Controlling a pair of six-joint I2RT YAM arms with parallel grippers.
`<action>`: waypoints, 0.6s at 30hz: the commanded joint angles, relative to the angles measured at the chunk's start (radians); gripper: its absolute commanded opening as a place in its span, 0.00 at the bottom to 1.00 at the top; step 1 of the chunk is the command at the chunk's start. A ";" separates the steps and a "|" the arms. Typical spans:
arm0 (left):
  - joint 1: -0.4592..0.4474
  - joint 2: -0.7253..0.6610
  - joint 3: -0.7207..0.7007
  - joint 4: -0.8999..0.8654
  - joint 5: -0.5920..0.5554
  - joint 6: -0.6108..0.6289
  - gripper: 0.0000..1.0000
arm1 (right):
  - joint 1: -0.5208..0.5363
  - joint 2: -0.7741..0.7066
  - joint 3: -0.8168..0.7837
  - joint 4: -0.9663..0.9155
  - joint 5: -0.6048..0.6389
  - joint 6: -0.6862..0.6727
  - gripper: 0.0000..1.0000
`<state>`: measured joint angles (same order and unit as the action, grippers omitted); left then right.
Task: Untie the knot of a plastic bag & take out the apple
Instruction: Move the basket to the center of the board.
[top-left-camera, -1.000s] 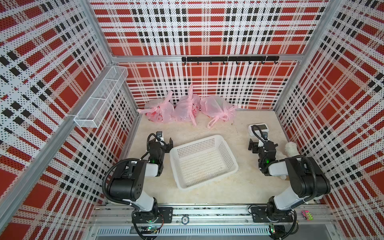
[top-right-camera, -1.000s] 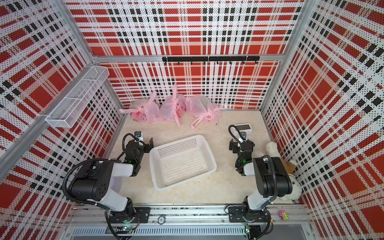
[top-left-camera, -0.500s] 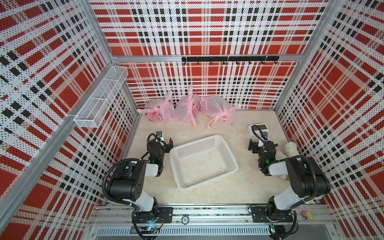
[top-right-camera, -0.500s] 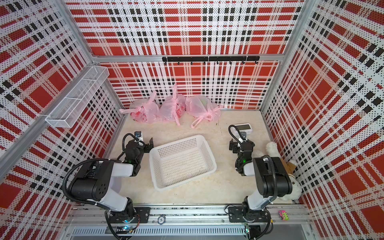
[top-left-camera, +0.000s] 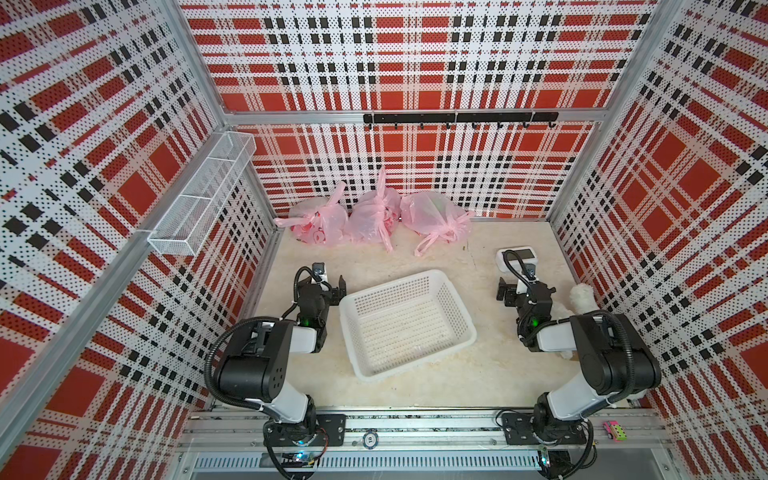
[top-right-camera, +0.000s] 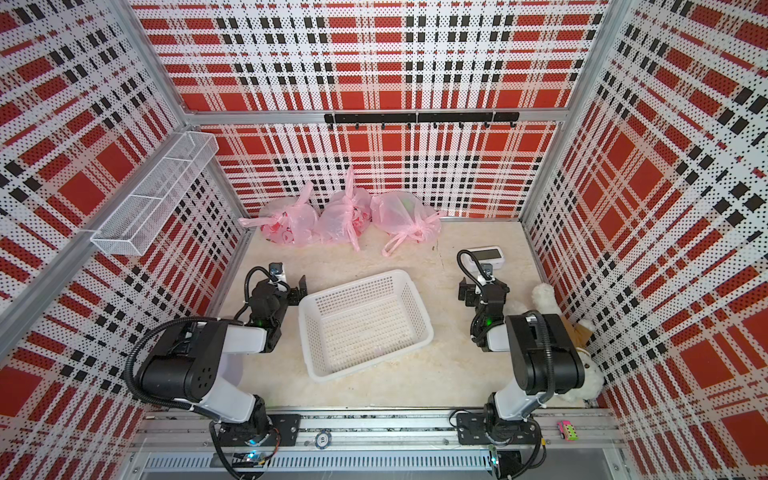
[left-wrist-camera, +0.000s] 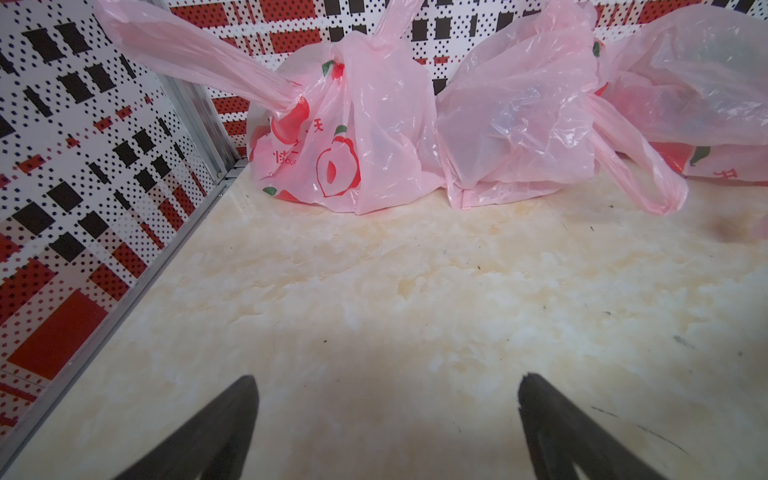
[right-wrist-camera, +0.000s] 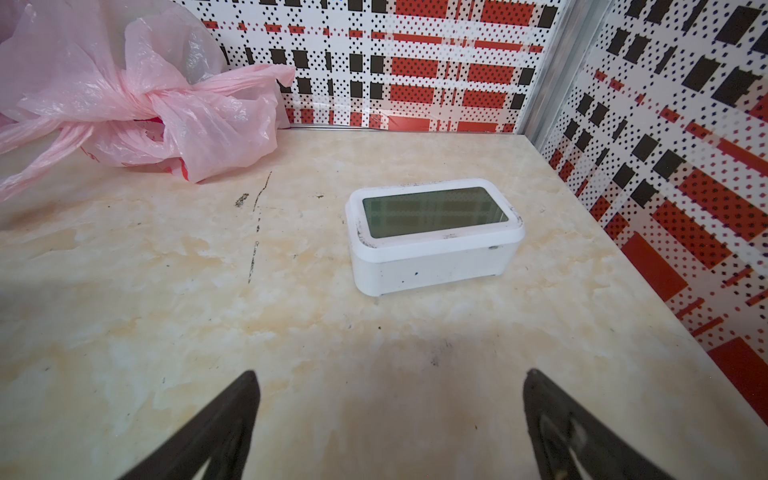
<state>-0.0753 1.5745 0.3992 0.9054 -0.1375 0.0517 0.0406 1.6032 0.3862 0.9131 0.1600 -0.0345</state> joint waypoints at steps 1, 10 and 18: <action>0.012 -0.001 0.006 0.026 0.027 -0.010 0.99 | 0.000 -0.012 0.006 0.031 -0.007 -0.015 1.00; -0.021 -0.074 -0.008 -0.004 -0.058 0.003 0.99 | 0.000 -0.038 0.003 0.017 -0.062 -0.036 1.00; -0.055 -0.370 0.124 -0.500 -0.235 -0.162 1.00 | 0.009 -0.299 0.162 -0.507 -0.028 0.053 0.91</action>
<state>-0.1226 1.3037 0.4385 0.6479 -0.2684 0.0128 0.0448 1.3842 0.4446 0.6395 0.1234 -0.0319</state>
